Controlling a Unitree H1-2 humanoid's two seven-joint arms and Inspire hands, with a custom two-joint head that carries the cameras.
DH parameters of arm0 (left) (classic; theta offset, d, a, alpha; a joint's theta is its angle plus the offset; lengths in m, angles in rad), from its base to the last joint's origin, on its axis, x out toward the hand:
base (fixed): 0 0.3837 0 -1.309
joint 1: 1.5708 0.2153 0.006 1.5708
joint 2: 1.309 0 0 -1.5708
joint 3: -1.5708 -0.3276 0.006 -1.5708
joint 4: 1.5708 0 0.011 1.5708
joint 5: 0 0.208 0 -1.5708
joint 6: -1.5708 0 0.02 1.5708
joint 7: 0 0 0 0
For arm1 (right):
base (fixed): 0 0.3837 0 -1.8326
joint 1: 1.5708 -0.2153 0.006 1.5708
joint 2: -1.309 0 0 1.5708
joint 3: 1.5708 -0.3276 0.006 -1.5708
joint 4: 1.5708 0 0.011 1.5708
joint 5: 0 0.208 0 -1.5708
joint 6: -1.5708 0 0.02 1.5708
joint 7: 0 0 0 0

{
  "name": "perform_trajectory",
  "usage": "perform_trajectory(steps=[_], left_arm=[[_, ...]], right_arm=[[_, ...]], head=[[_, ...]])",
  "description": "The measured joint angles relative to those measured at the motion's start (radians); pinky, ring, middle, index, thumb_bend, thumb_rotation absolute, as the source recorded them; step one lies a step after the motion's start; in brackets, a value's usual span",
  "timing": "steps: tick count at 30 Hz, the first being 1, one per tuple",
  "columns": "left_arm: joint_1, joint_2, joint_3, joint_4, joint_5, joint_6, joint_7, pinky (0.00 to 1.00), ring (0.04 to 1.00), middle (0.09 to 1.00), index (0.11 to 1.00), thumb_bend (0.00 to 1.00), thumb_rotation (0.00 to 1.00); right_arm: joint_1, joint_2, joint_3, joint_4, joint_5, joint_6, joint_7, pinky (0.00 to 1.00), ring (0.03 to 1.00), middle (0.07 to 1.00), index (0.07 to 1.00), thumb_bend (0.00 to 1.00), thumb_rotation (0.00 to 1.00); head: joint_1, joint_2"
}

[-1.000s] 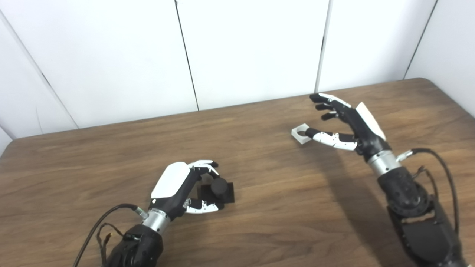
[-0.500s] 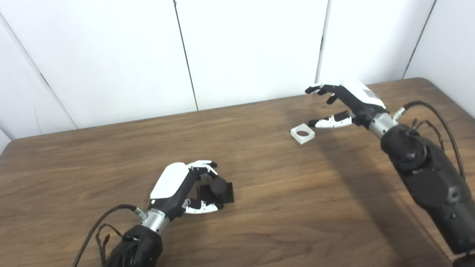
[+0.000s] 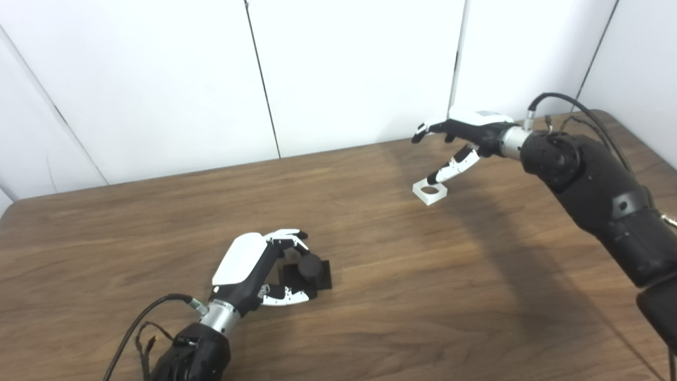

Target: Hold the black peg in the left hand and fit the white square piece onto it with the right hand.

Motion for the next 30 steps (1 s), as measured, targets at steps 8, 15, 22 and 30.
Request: perform_trajectory(steps=[8, 15, 22, 30], left_arm=[[0.005, 0.0, 0.003, -0.005, 0.001, 0.001, 0.0, 0.63, 0.769, 0.802, 0.492, 0.51, 0.08], [0.006, -0.001, 0.004, -0.007, 0.001, 0.004, 0.0, 0.63, 0.764, 0.802, 0.492, 0.51, 0.09], [0.008, -0.001, 0.005, -0.01, 0.002, 0.006, 0.0, 0.61, 0.765, 0.801, 0.492, 0.51, 0.08], [0.01, 0.0, 0.005, -0.01, 0.004, 0.005, 0.0, 0.63, 0.769, 0.802, 0.491, 0.51, 0.09]], right_arm=[[-0.025, -0.009, 0.068, 0.011, -0.006, -0.011, 0.136, 0.83, 0.946, 0.947, 0.86, 0.98, 0.38], [-0.025, -0.01, 0.103, 0.011, -0.056, -0.018, 0.145, 0.9, 0.958, 0.96, 0.866, 0.98, 0.36], [-0.022, -0.009, 0.11, 0.011, -0.072, -0.029, 0.151, 0.92, 0.968, 0.96, 0.876, 0.97, 0.35], [-0.007, -0.008, 0.109, 0.034, -0.086, -0.046, 0.127, 0.91, 0.956, 0.956, 0.877, 0.92, 0.34]], head=[[0.003, 0.009], [0.009, 0.012], [0.011, 0.012], [0.012, 0.012]])
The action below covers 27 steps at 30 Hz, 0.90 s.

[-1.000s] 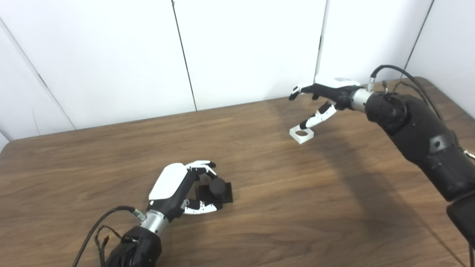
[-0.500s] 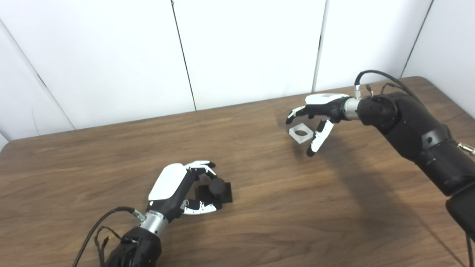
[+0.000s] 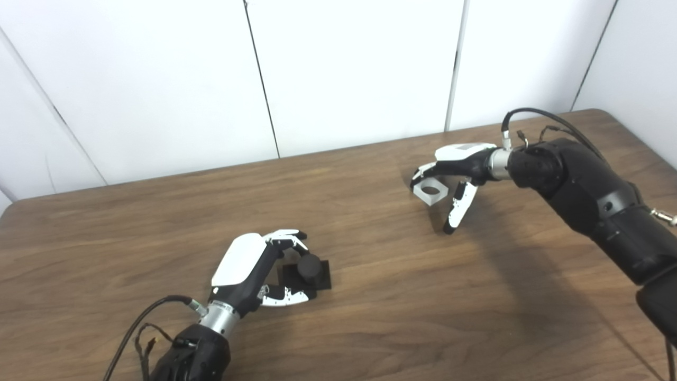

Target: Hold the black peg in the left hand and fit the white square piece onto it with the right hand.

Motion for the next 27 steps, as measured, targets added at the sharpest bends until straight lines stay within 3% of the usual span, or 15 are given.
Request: perform_trajectory(steps=[15, 27], left_arm=[[0.005, 0.001, 0.001, -0.004, 0.001, 0.001, 0.006, 0.63, 0.765, 0.8, 0.492, 0.51, 0.09], [0.013, 0.002, 0.001, -0.017, 0.006, 0.012, 0.006, 0.6, 0.755, 0.796, 0.492, 0.51, 0.09]], right_arm=[[0.001, 0.01, -0.005, 0.071, -0.033, -0.031, -0.123, 0.84, 0.899, 0.914, 0.833, 0.84, 0.28], [0.0, 0.014, -0.008, 0.092, -0.028, -0.031, -0.158, 0.79, 0.886, 0.902, 0.808, 0.81, 0.24]], head=[[0.009, 0.003], [0.02, 0.012]])
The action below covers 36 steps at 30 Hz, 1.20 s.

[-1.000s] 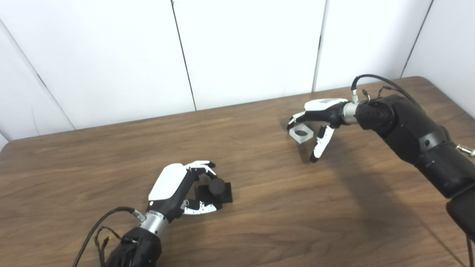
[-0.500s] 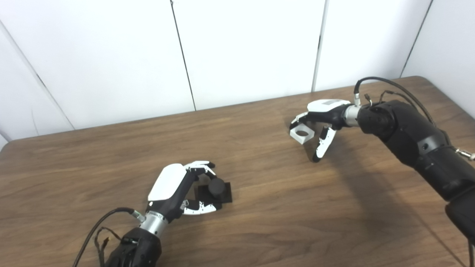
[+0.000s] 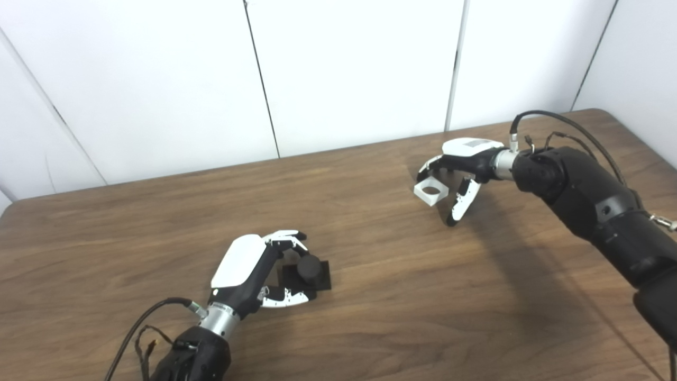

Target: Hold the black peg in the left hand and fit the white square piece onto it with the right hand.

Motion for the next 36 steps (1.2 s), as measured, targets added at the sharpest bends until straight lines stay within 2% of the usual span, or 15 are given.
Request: perform_trajectory(steps=[9, 15, 17, 19, 26, 30, 36], left_arm=[[0.003, 0.006, 0.0, -0.007, 0.003, 0.002, 0.0, 0.59, 0.748, 0.793, 0.492, 0.51, 0.09], [0.009, 0.011, 0.006, -0.012, 0.002, 0.002, 0.0, 0.6, 0.749, 0.793, 0.492, 0.51, 0.09], [0.011, 0.012, 0.008, -0.015, 0.002, 0.003, 0.0, 0.6, 0.753, 0.795, 0.492, 0.51, 0.09], [0.012, 0.012, 0.008, -0.016, 0.002, 0.006, 0.0, 0.6, 0.755, 0.796, 0.492, 0.51, 0.09], [0.015, 0.012, 0.007, -0.024, 0.001, 0.012, -0.003, 0.6, 0.752, 0.793, 0.492, 0.51, 0.09], [0.015, 0.013, 0.008, -0.024, 0.001, 0.012, -0.003, 0.61, 0.754, 0.796, 0.492, 0.51, 0.09], [0.015, 0.014, 0.008, -0.025, -0.001, 0.012, -0.006, 0.61, 0.759, 0.799, 0.492, 0.51, 0.09]], right_arm=[[-0.005, 0.008, 0.0, 0.008, 0.0, -0.018, -0.023, 0.74, 0.858, 0.864, 0.696, 0.75, 0.2], [0.0, 0.019, -0.001, 0.012, -0.003, -0.042, -0.07, 0.72, 0.833, 0.841, 0.648, 0.72, 0.16], [0.005, 0.02, -0.004, 0.012, -0.003, -0.046, -0.09, 0.72, 0.822, 0.829, 0.544, 0.58, 0.15], [0.009, 0.021, -0.007, 0.012, -0.004, -0.061, -0.106, 0.71, 0.818, 0.824, 0.508, 0.53, 0.14], [0.015, 0.031, -0.014, 0.035, -0.021, -0.099, -0.195, 0.66, 0.781, 0.781, 0.488, 0.52, 0.14], [0.025, 0.031, -0.018, 0.044, -0.025, -0.126, -0.241, 0.67, 0.788, 0.766, 0.485, 0.52, 0.14], [0.035, 0.031, -0.03, 0.045, -0.025, -0.14, -0.263, 0.66, 0.783, 0.749, 0.485, 0.52, 0.14]], head=[[0.011, 0.011], [0.014, 0.015], [0.015, 0.017], [0.017, 0.018], [0.018, 0.021], [0.017, 0.023], [0.014, 0.025]])
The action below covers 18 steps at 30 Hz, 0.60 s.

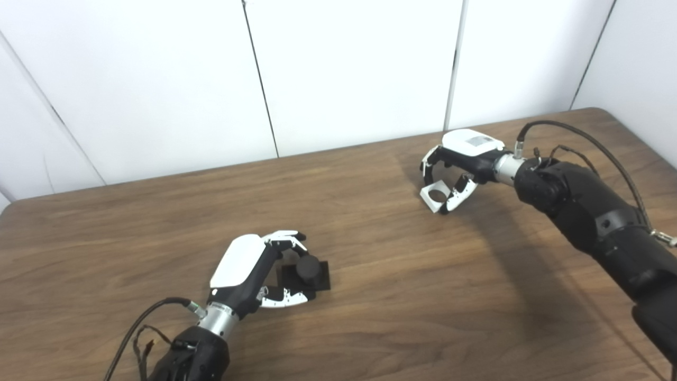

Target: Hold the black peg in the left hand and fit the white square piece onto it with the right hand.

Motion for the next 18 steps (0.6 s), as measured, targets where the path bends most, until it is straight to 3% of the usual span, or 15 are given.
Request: perform_trajectory(steps=[4, 7, 11, 18], left_arm=[[0.0, 0.0, -0.001, -0.001, 0.0, 0.003, -0.001, 0.61, 0.755, 0.798, 0.492, 0.51, 0.09], [-0.002, -0.002, -0.004, -0.002, 0.001, 0.006, -0.001, 0.62, 0.754, 0.798, 0.492, 0.51, 0.09], [-0.006, -0.008, -0.009, -0.002, 0.008, 0.018, -0.001, 0.61, 0.755, 0.799, 0.492, 0.51, 0.09], [-0.018, -0.027, -0.022, 0.001, 0.031, 0.038, -0.001, 0.6, 0.748, 0.796, 0.491, 0.51, 0.09]], right_arm=[[0.013, 0.0, -0.014, -0.003, 0.001, -0.001, -0.02, 0.66, 0.785, 0.736, 0.484, 0.52, 0.14], [0.042, 0.0, -0.04, -0.025, 0.011, 0.0, -0.036, 0.68, 0.797, 0.737, 0.484, 0.52, 0.14], [0.117, 0.0, -0.091, -0.152, 0.049, 0.012, -0.027, 0.68, 0.787, 0.735, 0.483, 0.52, 0.13], [0.157, 0.008, -0.167, -0.29, 0.114, 0.023, -0.021, 0.64, 0.77, 0.73, 0.481, 0.52, 0.13]], head=[[0.005, 0.0], [0.049, 0.002], [0.135, 0.0], [0.192, 0.002]])
